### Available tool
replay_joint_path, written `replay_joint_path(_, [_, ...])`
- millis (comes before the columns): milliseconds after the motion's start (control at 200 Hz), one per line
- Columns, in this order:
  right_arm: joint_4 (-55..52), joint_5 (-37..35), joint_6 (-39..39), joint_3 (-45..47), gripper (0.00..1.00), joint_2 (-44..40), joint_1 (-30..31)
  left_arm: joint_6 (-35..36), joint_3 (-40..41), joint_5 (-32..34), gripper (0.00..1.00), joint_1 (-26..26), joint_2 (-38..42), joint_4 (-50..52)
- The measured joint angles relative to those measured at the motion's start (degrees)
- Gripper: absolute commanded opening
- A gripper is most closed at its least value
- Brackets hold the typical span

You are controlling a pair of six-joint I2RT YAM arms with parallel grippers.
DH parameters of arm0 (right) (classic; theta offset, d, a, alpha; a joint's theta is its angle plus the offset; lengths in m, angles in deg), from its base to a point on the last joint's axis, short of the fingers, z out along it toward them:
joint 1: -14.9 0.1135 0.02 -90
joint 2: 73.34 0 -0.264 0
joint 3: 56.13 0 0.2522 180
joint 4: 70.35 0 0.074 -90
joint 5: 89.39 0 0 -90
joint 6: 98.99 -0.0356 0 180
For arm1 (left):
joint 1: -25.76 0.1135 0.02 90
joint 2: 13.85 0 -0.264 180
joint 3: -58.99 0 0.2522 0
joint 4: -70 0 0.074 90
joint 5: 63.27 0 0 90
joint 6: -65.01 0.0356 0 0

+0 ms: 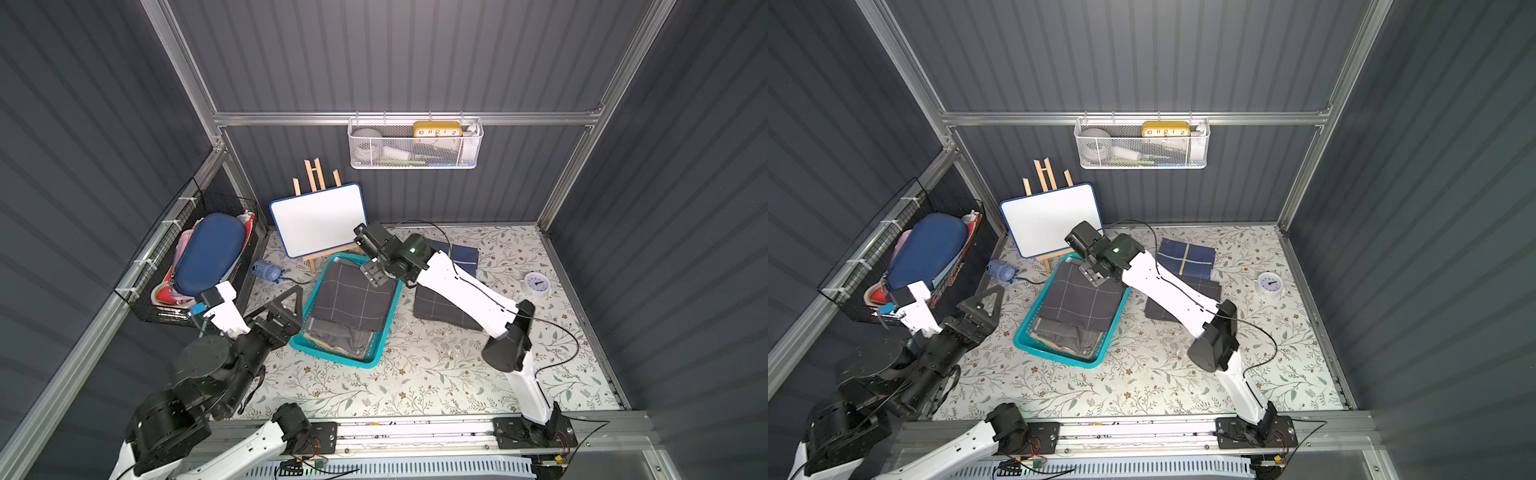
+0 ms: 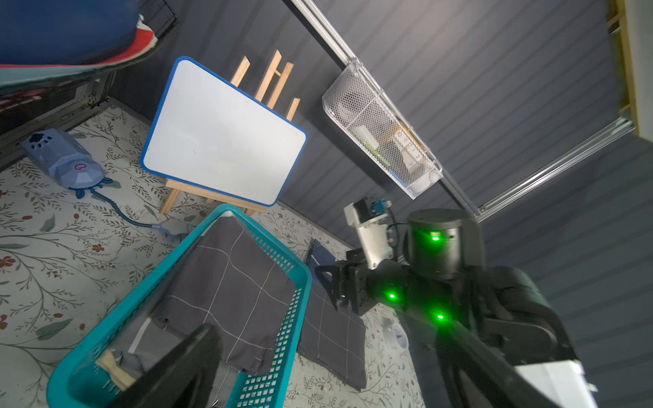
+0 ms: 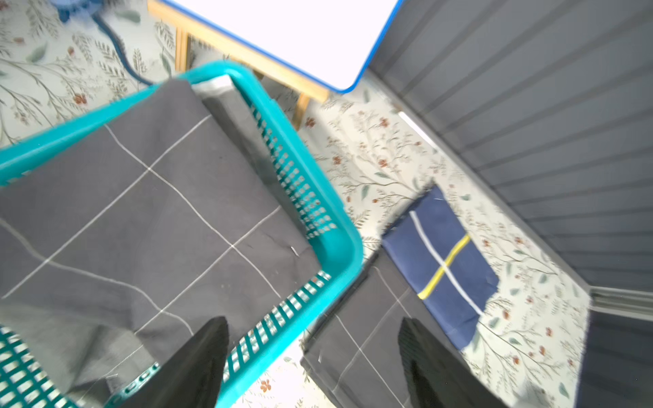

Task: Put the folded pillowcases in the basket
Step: Adjust the pillowcase at the center of the board.

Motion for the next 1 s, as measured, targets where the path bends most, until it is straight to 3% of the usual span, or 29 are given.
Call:
replay_joint_path(160, [6.6,-1.0,-3.1,21.7,0.82,-20.3,-1.5,4.4,-4.9,-5.1,1.00,0.0,-12.2,-1.9])
replay_joint_path(275, [9.3,0.4,-8.3,36.0,0.82,-34.9,-5.9,7.4,-9.3,-10.6,1.00,0.0,-23.1,-4.1])
replay_joint_path(480, [10.4,4.6,-16.7,55.0,0.82,-50.4,-16.1,10.8,-10.8,-20.2,1.00,0.0,-39.1,-7.2])
replay_joint_path(645, [12.5,11.2,-23.6,69.6,0.80,-52.8,-25.5,12.8,-11.3,-27.3,1.00,0.0,-48.5,-8.7])
replay_joint_path(735, [13.9,13.4,-26.1,74.9,0.80,-50.8,-27.3,13.7,-11.6,-29.6,1.00,0.0,-51.8,-8.9])
replay_joint_path(1000, [21.2,19.6,-27.8,75.2,0.80,-35.8,-27.5,15.1,-9.3,-29.9,1.00,0.0,-51.8,-9.6])
